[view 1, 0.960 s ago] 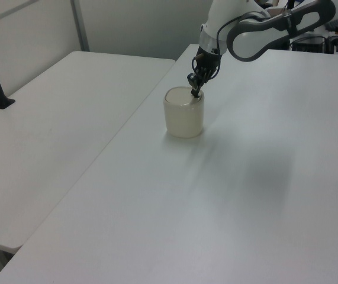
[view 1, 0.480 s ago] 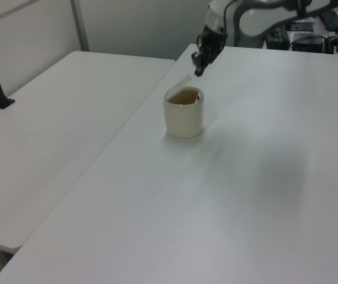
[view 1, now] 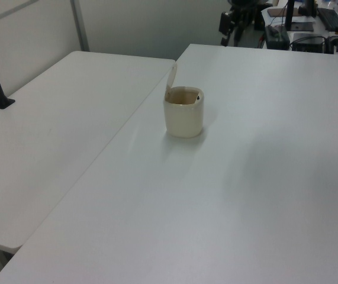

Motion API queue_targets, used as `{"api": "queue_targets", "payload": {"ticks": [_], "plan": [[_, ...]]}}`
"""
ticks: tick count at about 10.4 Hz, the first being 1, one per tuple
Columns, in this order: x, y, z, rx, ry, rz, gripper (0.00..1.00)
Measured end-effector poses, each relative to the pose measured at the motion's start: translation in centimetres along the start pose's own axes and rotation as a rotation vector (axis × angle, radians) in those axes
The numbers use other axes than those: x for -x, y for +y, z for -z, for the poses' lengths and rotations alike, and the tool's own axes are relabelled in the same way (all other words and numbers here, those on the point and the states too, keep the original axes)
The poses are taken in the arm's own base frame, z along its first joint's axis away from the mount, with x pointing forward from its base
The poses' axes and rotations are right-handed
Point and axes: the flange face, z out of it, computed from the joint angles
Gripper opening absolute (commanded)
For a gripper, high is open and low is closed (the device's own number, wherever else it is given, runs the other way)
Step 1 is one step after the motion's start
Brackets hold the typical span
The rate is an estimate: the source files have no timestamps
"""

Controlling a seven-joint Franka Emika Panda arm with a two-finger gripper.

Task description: Open the trash bin

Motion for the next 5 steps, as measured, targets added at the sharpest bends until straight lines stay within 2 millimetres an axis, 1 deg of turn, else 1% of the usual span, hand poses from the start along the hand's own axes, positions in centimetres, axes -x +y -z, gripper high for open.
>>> {"api": "queue_targets", "payload": {"ticks": [2, 3, 5], "plan": [[2.1, 0.4, 1.5, 0.029, -0.087, 0.011, 1.00], [2.8, 0.6, 1.9, 0.035, -0.109, 0.031, 1.00], [3.4, 1.4, 2.1, 0.035, -0.132, 0.152, 1.00]]}}
